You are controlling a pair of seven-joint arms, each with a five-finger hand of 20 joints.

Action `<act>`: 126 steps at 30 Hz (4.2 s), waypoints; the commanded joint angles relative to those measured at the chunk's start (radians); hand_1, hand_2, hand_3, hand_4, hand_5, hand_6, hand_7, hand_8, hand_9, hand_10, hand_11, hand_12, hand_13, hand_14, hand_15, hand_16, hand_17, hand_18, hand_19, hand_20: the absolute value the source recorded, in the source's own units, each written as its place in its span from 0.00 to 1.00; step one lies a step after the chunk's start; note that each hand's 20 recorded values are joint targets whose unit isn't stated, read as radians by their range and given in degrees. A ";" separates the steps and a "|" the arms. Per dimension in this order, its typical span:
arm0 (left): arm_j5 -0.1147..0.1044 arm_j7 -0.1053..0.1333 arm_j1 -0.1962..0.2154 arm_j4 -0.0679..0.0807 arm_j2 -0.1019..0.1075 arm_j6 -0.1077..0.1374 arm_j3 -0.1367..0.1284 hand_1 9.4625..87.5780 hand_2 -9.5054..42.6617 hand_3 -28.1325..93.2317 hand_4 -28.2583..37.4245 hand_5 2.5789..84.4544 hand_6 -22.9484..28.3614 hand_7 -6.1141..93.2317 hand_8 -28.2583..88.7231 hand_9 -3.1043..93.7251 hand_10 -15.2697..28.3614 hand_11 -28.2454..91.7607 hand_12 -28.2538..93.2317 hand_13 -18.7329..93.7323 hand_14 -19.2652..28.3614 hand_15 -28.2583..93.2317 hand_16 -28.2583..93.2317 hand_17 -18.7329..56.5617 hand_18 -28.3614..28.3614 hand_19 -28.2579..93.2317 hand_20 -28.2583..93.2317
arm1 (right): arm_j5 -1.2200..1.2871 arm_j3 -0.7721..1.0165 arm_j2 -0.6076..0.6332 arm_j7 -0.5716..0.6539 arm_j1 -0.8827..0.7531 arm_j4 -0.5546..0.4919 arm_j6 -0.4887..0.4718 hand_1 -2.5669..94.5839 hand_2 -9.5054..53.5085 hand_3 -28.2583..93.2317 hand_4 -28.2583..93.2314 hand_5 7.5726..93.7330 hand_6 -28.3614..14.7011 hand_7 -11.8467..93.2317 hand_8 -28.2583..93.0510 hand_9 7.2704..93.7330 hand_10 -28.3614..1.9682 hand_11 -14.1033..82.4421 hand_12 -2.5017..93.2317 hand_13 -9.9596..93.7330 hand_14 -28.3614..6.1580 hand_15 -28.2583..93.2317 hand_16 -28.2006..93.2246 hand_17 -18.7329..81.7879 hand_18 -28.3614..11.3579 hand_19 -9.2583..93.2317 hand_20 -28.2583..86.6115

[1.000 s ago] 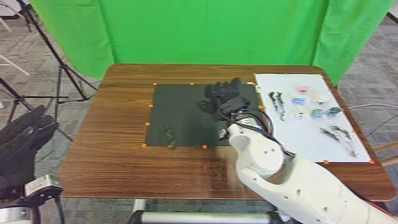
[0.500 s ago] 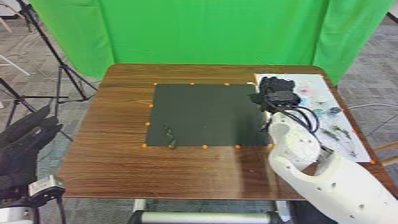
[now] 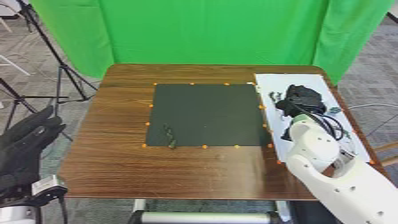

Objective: Arrange flowers

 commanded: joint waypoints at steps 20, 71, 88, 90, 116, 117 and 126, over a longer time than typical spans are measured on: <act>-0.039 0.028 0.037 -0.017 0.016 0.026 -0.010 0.26 0.21 0.88 0.16 0.41 0.61 0.24 0.14 0.36 0.77 0.56 0.29 0.33 0.89 0.74 0.10 0.09 0.86 0.68 0.30 | 0.014 0.146 0.032 0.088 -0.042 -0.008 -0.201 0.37 0.11 0.85 0.07 0.70 0.47 0.34 0.15 0.83 0.45 0.86 0.42 0.86 0.46 0.96 0.45 0.55 0.03 1.00 0.32; -0.105 0.109 0.036 -0.001 0.092 0.038 0.018 0.26 0.21 0.88 0.15 0.41 0.61 0.24 0.14 0.36 0.77 0.56 0.29 0.33 0.89 0.74 0.10 0.09 0.86 0.68 0.30 | 0.147 0.349 0.095 0.217 -0.291 -0.030 -0.215 0.41 0.05 0.83 0.07 0.66 0.27 0.22 0.18 0.78 0.29 0.83 0.37 0.84 0.43 0.94 0.41 0.56 0.05 1.00 0.18; -0.126 0.125 0.039 -0.001 0.094 0.034 0.017 0.26 0.22 0.88 0.15 0.41 0.61 0.24 0.14 0.36 0.77 0.56 0.29 0.33 0.89 0.74 0.10 0.09 0.86 0.68 0.30 | 0.192 0.325 0.066 0.226 -0.251 0.017 -0.217 0.46 0.04 0.82 0.07 0.75 0.30 0.23 0.18 0.79 0.07 0.72 0.30 0.80 0.24 0.91 0.32 0.56 0.08 0.98 0.07; -0.123 0.122 0.037 0.000 0.092 0.032 0.016 0.26 0.23 0.88 0.15 0.41 0.61 0.24 0.14 0.36 0.77 0.56 0.29 0.33 0.89 0.74 0.10 0.09 0.86 0.68 0.30 | 0.190 0.319 0.070 0.228 -0.251 0.021 -0.208 0.47 0.04 0.82 0.07 0.78 0.30 0.23 0.18 0.79 0.05 0.71 0.29 0.79 0.22 0.91 0.31 0.56 0.08 0.98 0.06; -0.135 0.131 0.055 -0.003 0.105 0.041 0.004 0.26 0.23 0.88 0.16 0.41 0.61 0.24 0.14 0.36 0.77 0.56 0.29 0.33 0.89 0.74 0.10 0.09 0.86 0.68 0.30 | 0.091 0.251 0.106 0.171 -0.199 -0.025 0.030 0.64 0.00 0.82 0.00 0.96 0.48 0.26 0.32 1.00 0.52 0.56 0.25 0.98 0.58 0.75 0.38 0.63 0.12 1.00 0.08; -0.144 0.142 0.063 -0.005 0.110 0.047 0.003 0.26 0.23 0.88 0.16 0.41 0.61 0.24 0.14 0.36 0.77 0.56 0.29 0.33 0.89 0.74 0.10 0.09 0.86 0.68 0.30 | 0.093 0.240 0.107 0.163 -0.185 -0.034 0.042 0.64 0.00 0.82 0.00 0.96 0.49 0.26 0.32 1.00 0.55 0.57 0.26 0.99 0.60 0.74 0.39 0.63 0.13 1.00 0.09; -0.142 0.136 0.073 -0.009 0.111 0.049 -0.014 0.26 0.23 0.88 0.16 0.41 0.61 0.24 0.14 0.36 0.77 0.56 0.29 0.33 0.89 0.74 0.10 0.09 0.86 0.68 0.30 | 0.083 0.104 0.054 0.139 -0.029 -0.103 0.060 0.62 0.00 0.83 0.00 0.96 0.54 0.26 0.32 1.00 0.62 0.58 0.26 1.00 0.64 0.74 0.41 0.64 0.19 1.00 0.12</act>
